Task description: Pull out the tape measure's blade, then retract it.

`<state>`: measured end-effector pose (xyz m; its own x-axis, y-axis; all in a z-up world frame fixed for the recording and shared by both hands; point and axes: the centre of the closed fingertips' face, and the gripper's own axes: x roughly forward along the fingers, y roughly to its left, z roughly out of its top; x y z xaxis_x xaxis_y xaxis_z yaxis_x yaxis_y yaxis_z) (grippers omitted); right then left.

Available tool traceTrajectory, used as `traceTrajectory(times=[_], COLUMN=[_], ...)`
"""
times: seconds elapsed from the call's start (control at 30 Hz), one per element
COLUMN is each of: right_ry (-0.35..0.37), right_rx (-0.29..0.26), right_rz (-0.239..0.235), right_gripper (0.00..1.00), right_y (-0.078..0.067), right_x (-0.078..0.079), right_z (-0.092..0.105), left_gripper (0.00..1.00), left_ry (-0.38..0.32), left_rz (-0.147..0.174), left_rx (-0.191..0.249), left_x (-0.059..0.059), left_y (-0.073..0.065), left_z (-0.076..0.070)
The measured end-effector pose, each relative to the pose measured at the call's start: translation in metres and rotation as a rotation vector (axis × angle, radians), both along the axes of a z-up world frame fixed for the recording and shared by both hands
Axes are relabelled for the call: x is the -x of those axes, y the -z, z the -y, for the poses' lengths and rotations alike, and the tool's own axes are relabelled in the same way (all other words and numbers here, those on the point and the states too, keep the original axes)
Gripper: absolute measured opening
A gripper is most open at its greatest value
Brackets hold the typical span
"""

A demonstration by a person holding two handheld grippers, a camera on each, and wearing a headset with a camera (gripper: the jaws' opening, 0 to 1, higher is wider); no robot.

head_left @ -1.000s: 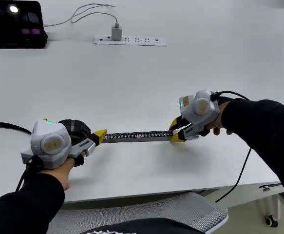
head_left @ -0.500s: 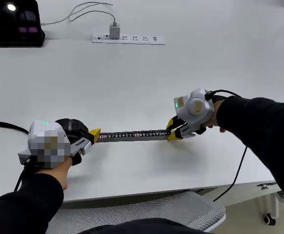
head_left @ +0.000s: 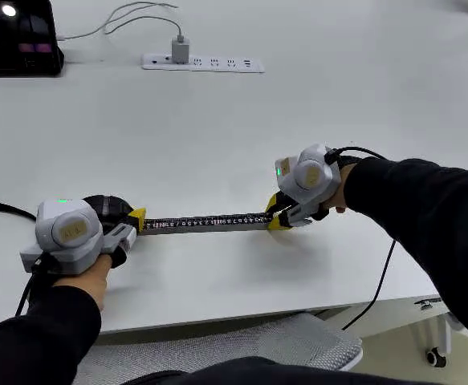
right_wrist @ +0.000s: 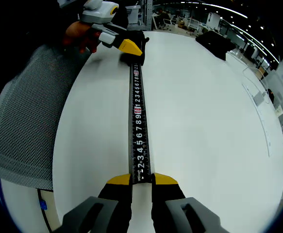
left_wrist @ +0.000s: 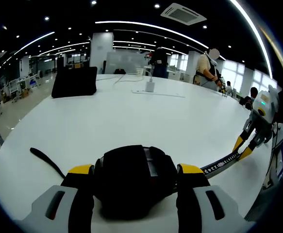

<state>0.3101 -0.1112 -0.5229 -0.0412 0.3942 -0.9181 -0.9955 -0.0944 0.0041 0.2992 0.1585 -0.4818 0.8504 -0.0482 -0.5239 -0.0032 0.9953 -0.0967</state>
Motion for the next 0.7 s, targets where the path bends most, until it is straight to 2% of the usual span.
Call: traceTrajectory(times=[0.17,0.5,0.7], right_ry=[-0.011,0.018,0.027], right_rx=[-0.007,-0.009,-0.002], right_rz=[0.009,-0.001,-0.003], right_gripper=[0.12,0.11,0.11], right_y=[0.0002,0.001,0.001], right_x=[0.0004,-0.0006,-0.0006], right_z=[0.0,-0.0007,-0.001], left_gripper=[0.64,0.62,0.62], left_ry=[0.011,0.042,0.041], left_rz=[-0.032,-0.052,-0.051], left_rx=[0.011,0.0,-0.005], left_x=[0.0019,0.0014,0.007], left_y=[0.0011,0.0037,0.0011], left_z=[0.0007,0.0008,-0.0032])
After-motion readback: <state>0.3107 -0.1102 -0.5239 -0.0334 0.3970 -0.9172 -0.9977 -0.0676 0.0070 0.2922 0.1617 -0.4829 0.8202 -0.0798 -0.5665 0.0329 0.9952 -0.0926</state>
